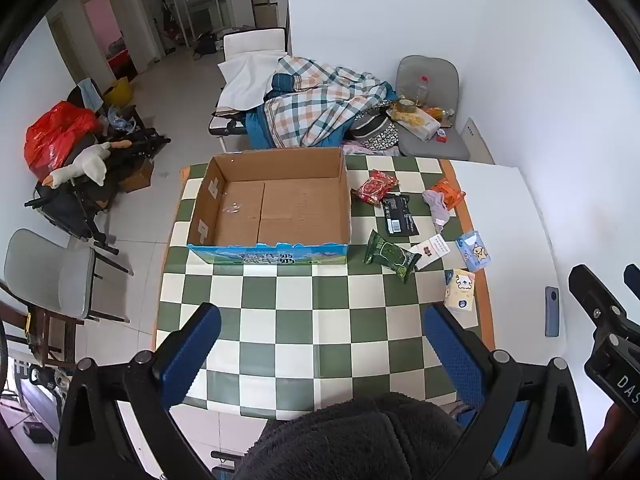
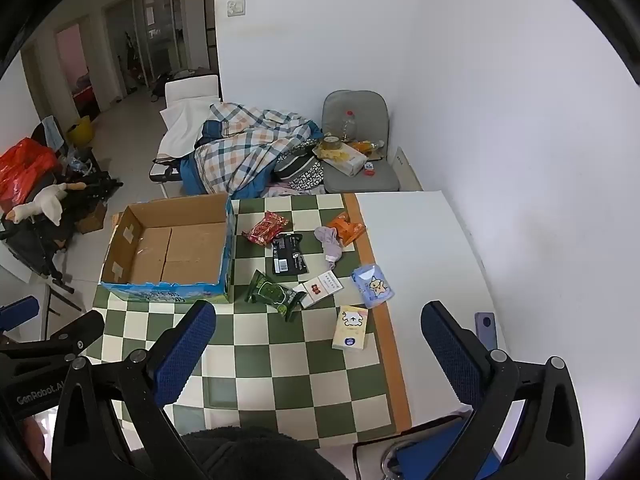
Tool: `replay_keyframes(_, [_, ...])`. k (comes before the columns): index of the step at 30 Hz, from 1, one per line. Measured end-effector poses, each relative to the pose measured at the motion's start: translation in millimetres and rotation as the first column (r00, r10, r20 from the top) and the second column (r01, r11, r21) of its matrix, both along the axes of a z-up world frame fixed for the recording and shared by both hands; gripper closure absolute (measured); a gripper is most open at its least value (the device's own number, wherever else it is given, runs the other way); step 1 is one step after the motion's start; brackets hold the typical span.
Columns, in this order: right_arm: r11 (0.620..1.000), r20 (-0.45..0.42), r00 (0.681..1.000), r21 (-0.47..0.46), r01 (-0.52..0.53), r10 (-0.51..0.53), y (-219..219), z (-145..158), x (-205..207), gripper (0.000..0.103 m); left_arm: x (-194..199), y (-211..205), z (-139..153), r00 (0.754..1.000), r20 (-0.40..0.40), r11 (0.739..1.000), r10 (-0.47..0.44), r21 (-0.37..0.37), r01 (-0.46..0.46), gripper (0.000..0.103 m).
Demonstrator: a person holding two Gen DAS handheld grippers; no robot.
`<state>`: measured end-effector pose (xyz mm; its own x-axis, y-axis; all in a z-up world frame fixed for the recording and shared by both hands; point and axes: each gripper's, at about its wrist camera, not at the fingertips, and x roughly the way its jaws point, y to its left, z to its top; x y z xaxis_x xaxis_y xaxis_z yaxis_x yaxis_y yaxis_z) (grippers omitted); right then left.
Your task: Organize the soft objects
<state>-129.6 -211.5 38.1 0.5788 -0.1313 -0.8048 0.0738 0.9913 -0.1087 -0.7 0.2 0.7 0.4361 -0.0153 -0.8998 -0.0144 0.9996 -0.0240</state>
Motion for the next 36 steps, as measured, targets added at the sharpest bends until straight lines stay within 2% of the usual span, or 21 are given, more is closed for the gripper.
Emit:
replay_keyframes(1, [1.0, -0.004, 1.0, -0.003, 0.002, -0.002, 0, 0, 0, 0.0, 2, 0, -1, 1.0, -0.02, 1.0, 0.003, 0.003, -0.003, 0.0])
replay_keyframes(5, [1.0, -0.013, 1.0, 0.01, 0.002, -0.002, -3, -1, 4, 0.0, 3, -3, 1, 1.0, -0.008, 1.0, 0.002, 0.022, -0.001, 0.0])
replay_keyframes(36, [1.0, 0.016, 1.0, 0.006, -0.024, 0.024, 4, 5, 4, 0.0, 8, 8, 16, 0.999, 0.024, 0.999, 0.035, 0.009, -0.035, 0.0])
